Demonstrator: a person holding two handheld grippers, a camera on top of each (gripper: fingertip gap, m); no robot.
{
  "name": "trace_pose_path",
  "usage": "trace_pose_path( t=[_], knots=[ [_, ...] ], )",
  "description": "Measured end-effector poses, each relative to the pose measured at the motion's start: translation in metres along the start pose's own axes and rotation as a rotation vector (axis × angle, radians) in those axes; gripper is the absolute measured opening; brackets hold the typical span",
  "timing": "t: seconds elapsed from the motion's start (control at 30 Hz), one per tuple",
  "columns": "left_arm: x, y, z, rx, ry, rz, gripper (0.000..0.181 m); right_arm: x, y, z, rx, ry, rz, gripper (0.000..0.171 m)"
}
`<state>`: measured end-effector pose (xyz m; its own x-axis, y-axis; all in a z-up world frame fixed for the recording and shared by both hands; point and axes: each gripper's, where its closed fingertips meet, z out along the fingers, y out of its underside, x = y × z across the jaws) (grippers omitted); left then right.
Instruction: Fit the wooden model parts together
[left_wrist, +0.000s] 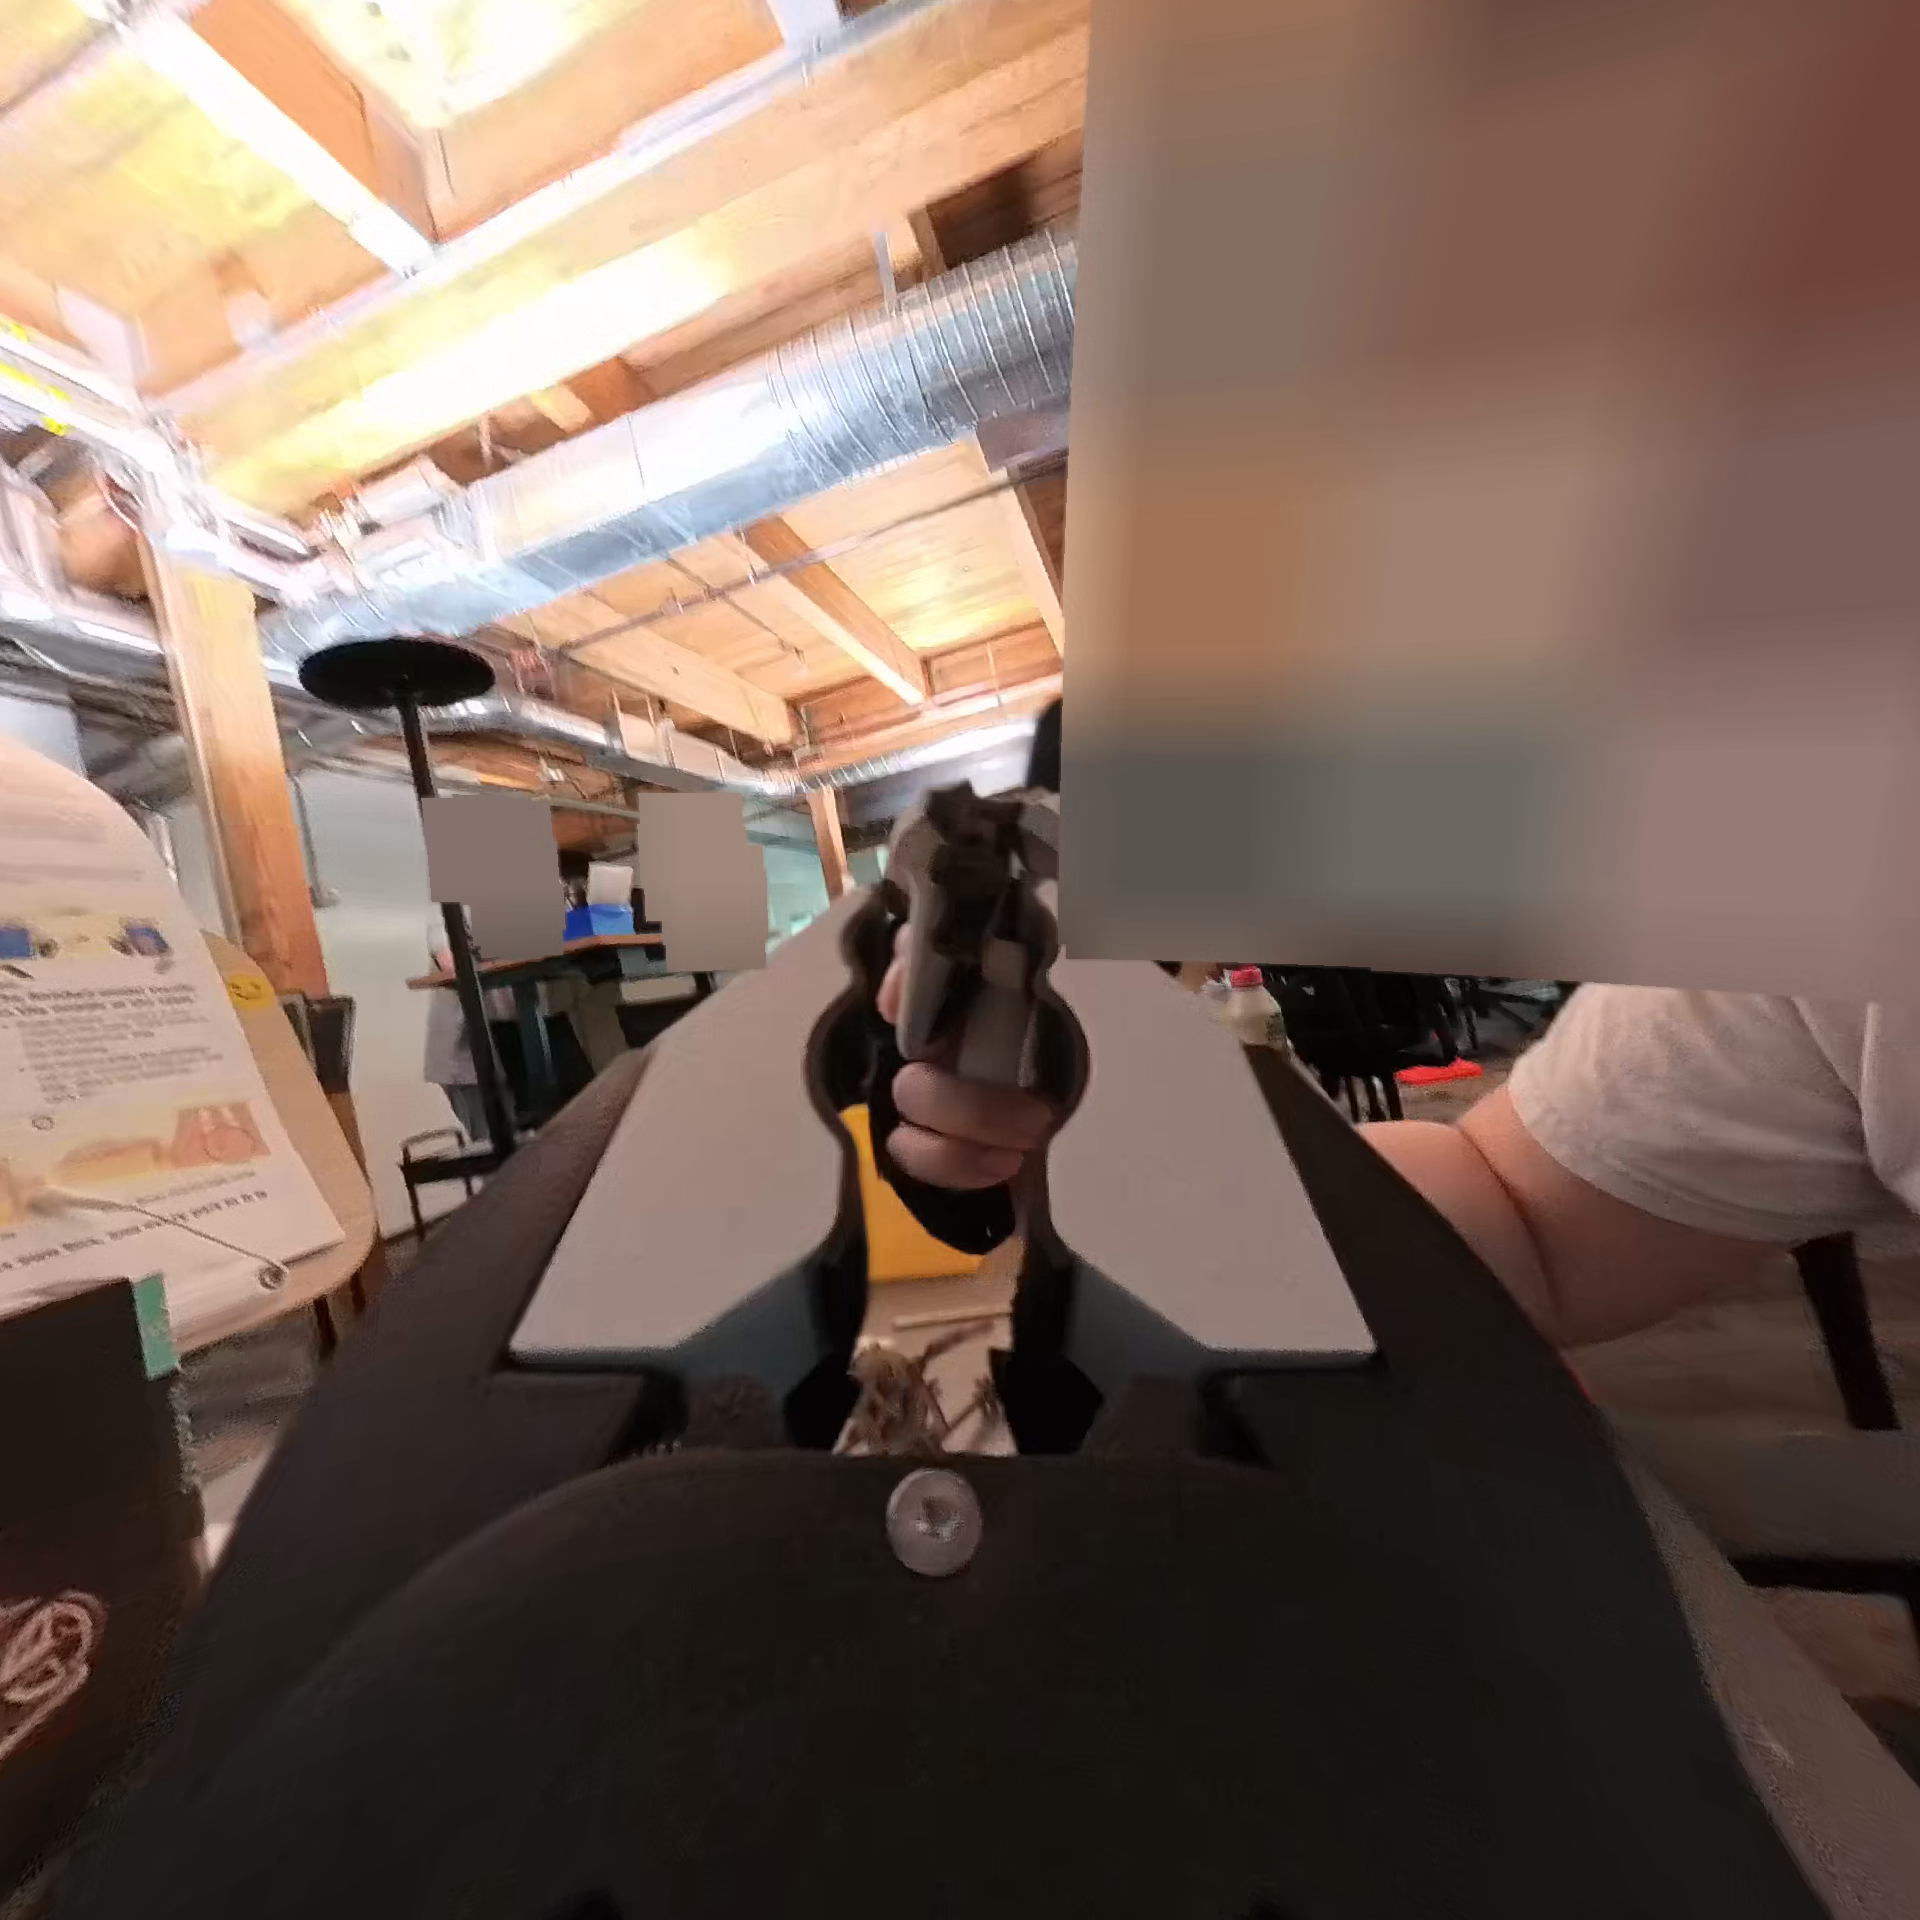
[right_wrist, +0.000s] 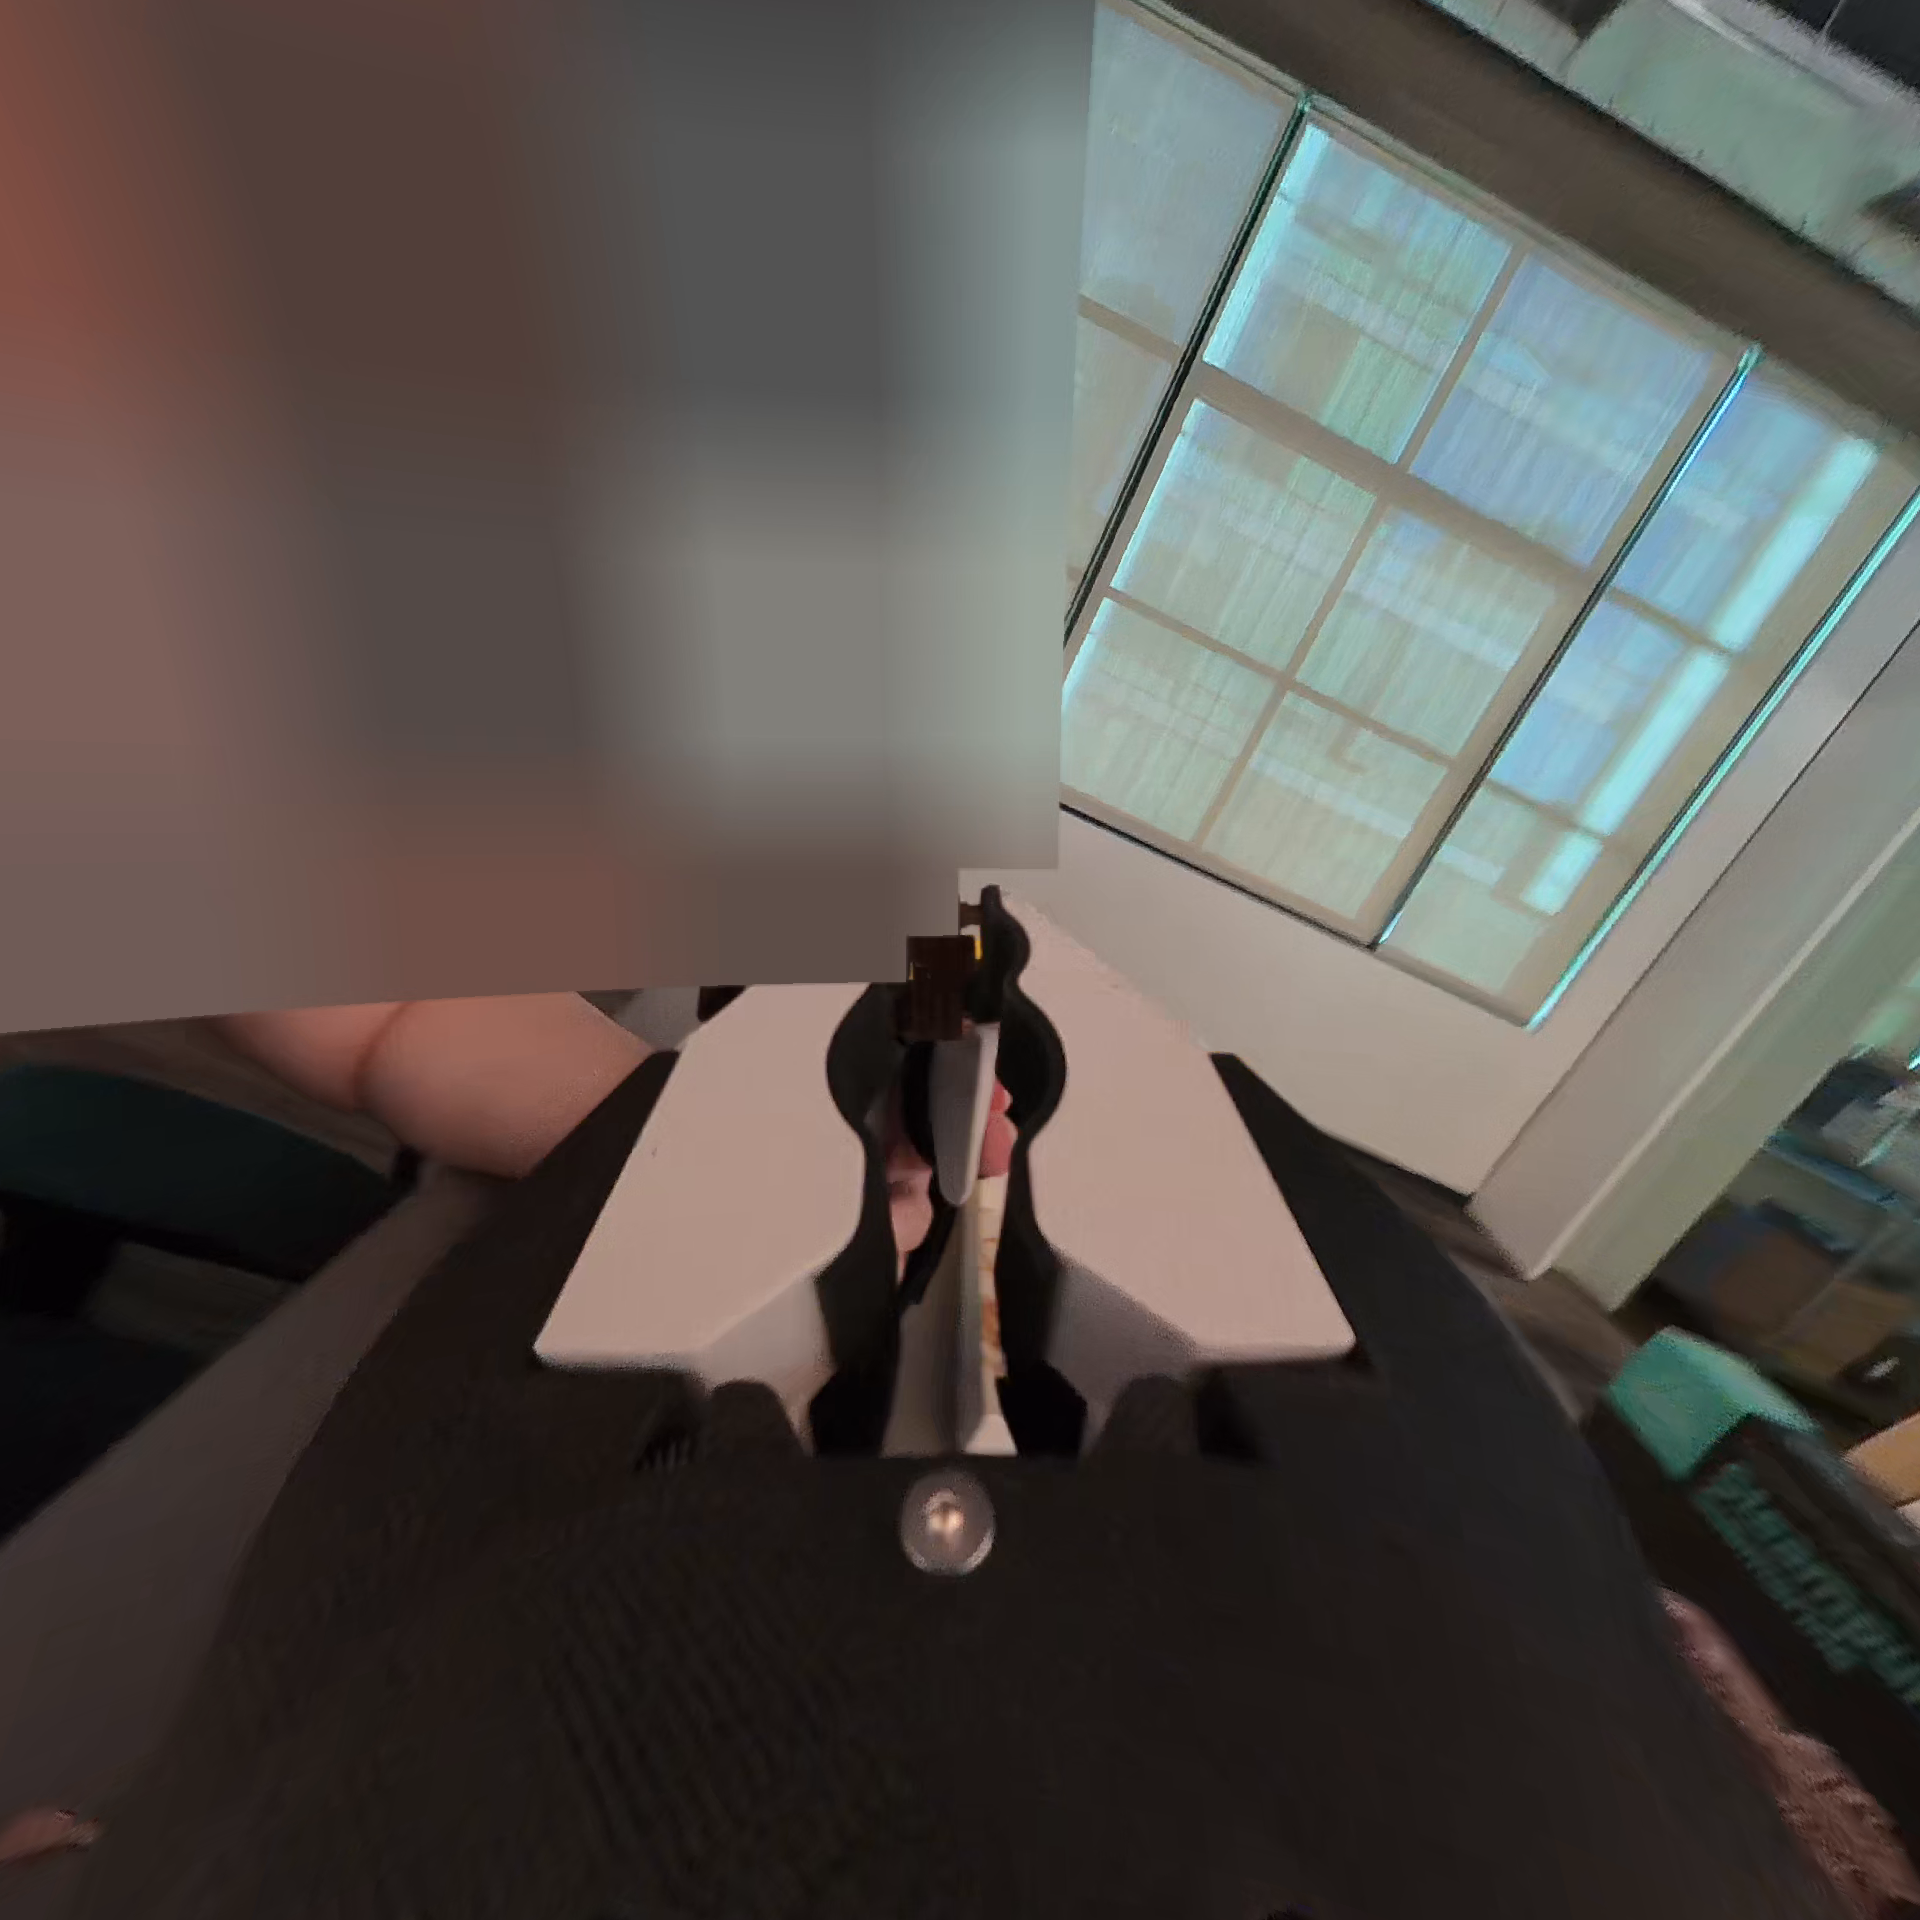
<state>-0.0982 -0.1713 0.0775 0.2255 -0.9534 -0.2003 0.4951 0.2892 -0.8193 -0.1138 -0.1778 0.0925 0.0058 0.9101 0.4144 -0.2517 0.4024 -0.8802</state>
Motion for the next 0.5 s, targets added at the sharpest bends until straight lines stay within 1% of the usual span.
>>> trace_pose_path(
  t=[0.07, 0.1, 0.17, 0.23, 0.3, 0.4, 0.5],
  knots=[
    [-0.003, -0.009, -0.003, 0.039, 0.0, 0.001, 0.044, -0.005, -0.004, -0.002, -0.013, 0.005, -0.132, 0.011],
    [-0.002, -0.013, -0.003, 0.042, 0.021, -0.009, 0.046, -0.006, -0.003, -0.002, -0.038, 0.002, -0.169, 0.011],
    [0.008, -0.017, -0.004, 0.035, 0.078, 0.012, 0.041, -0.01, -0.003, -0.002, -0.061, -0.013, -0.211, 0.011],
    [0.014, -0.016, -0.002, 0.007, 0.09, 0.083, 0.045, -0.014, -0.002, -0.003, -0.073, -0.047, -0.214, 0.011],
    [0.02, -0.014, 0.0, -0.018, 0.1, 0.144, 0.043, -0.017, -0.002, -0.004, -0.073, -0.07, -0.218, 0.011],
    [0.025, -0.01, 0.001, -0.04, 0.107, 0.198, 0.032, -0.02, 0.0, -0.004, -0.081, -0.101, -0.197, 0.011],
    [0.029, -0.01, 0.001, -0.034, 0.113, 0.226, 0.026, -0.025, 0.003, -0.004, -0.089, -0.133, -0.188, 0.012]
  ],
)
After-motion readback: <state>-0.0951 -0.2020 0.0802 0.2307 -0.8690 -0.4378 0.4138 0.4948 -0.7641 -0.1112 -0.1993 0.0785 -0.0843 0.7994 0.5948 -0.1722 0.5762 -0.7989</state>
